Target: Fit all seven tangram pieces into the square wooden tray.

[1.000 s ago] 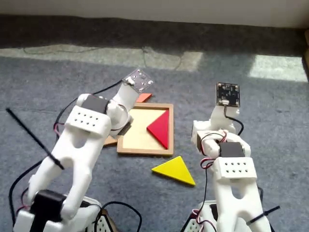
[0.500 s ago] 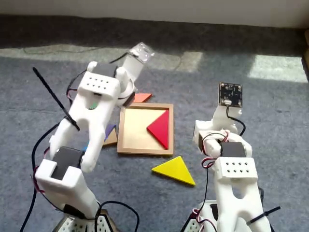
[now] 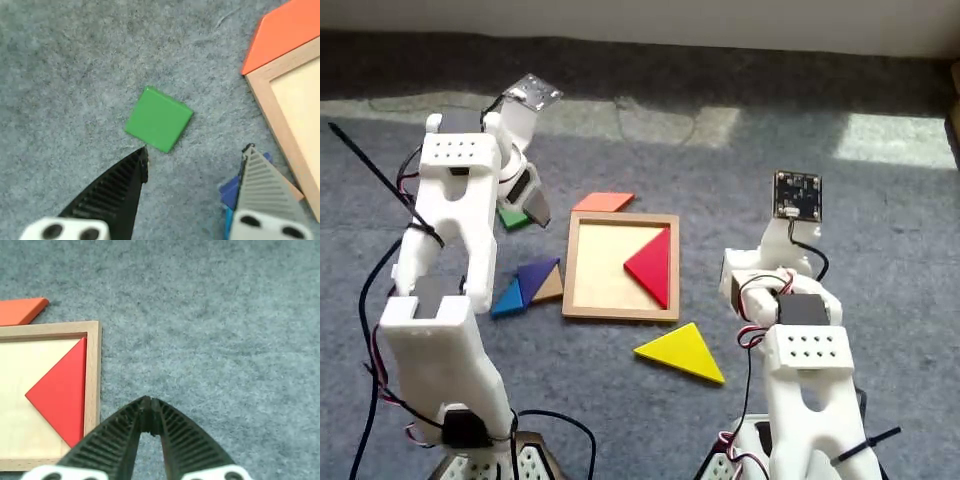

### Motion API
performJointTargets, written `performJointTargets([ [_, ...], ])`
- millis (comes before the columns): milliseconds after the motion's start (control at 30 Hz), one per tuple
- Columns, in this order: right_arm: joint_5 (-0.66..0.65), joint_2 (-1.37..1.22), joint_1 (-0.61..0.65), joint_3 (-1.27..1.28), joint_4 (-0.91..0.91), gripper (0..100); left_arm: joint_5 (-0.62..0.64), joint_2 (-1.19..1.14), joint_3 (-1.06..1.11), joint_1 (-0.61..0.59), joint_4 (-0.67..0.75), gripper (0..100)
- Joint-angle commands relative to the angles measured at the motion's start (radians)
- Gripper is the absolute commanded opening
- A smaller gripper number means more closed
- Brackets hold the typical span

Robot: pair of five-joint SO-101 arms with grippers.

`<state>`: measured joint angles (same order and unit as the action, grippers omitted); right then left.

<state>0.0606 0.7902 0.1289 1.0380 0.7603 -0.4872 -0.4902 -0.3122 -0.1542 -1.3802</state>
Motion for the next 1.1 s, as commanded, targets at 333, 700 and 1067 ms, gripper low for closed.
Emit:
performJointTargets([
  [333,0.008,0.018,-0.005,-0.010,-0.021,0.6,-0.206,-0.401,-0.536,-0.033,-0.095,30],
  [700,0.005,0.018,-0.005,-0.010,-0.021,0.6,-0.207,-0.608,-0.782,-0.038,-0.239,26],
  [1067,0.003,0.018,-0.005,-0.010,-0.021,0.6,-0.198,-0.611,-0.934,-0.022,-0.384,13],
])
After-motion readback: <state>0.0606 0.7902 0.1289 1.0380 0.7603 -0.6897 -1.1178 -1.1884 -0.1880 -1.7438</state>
